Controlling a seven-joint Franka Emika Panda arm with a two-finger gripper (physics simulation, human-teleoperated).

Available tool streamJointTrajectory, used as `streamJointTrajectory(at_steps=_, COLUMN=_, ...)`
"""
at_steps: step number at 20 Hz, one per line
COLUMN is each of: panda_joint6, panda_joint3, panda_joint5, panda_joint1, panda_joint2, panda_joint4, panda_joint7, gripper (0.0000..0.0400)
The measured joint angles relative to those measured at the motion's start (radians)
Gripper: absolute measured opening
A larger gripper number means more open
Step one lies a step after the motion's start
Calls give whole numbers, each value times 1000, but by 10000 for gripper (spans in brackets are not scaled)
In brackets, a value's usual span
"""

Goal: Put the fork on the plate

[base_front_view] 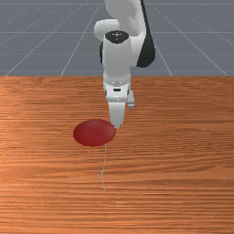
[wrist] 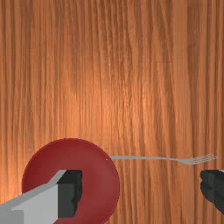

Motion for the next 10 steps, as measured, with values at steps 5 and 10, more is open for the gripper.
streamJointTrajectory(at_steps=5, panda_joint6=-19, panda_joint3=-37, panda_joint5=38, panda_joint1=4, panda_joint2=-79, panda_joint4=-110, panda_joint7=166, gripper=244)
streamJointTrajectory(at_steps=10, panda_joint6=-135, panda_joint3=-151, panda_joint5=231, panda_joint1=-24, panda_joint2=-161, panda_joint4=-208, panda_joint7=883, gripper=21)
